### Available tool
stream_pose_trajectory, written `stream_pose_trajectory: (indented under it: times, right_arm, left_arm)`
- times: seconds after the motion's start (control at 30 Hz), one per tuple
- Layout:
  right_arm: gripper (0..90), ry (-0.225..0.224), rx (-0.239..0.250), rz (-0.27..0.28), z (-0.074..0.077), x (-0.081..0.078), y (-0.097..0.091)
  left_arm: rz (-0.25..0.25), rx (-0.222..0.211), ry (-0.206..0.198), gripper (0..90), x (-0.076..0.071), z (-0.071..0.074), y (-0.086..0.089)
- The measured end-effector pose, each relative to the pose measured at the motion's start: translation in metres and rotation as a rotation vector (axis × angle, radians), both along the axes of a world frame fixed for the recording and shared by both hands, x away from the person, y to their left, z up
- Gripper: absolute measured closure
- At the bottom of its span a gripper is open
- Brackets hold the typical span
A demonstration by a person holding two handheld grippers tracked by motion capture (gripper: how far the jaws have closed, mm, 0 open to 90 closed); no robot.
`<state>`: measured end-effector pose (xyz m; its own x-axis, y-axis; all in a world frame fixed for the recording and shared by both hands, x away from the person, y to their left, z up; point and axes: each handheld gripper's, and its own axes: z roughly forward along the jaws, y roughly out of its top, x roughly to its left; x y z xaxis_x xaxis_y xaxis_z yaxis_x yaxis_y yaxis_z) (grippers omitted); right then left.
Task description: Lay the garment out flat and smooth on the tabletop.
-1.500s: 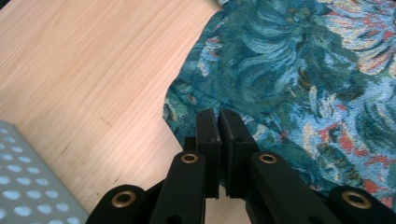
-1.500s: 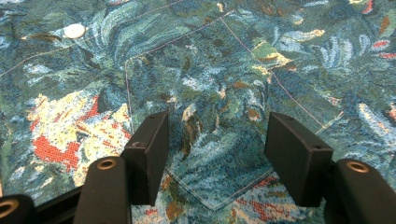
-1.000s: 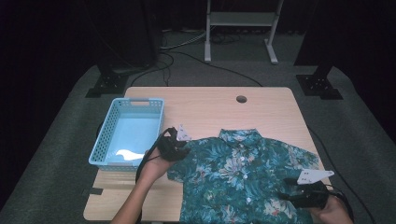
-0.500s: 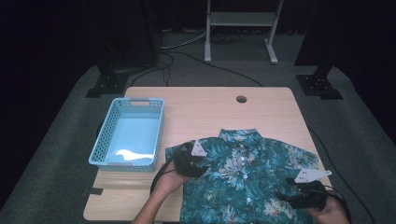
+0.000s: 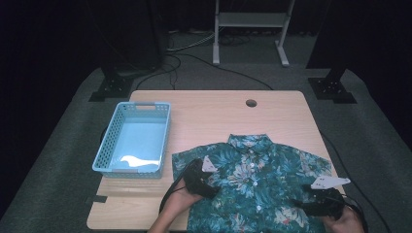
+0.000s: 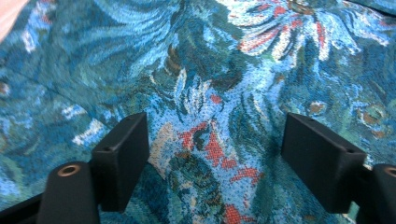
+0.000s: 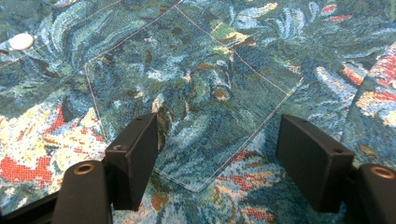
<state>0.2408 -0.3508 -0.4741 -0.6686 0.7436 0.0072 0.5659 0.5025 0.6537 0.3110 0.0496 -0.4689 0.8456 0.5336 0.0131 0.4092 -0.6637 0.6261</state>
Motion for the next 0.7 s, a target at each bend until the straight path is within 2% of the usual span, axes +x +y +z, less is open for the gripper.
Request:
stream_pose_trajectory:
  times: [0.17, 0.7]
  right_arm:
    - [27.9, -0.006, 0.016, 0.000, -0.002, 0.001, -0.001]
    - [27.8, -0.023, 0.033, -0.010, -0.004, 0.015, 0.001]
  left_arm:
    - [-0.015, 0.001, 0.002, 20.3, 0.005, 0.000, 0.001]
    - [-0.005, -0.006, -0.004, 20.2, 0.030, -0.001, 0.001]
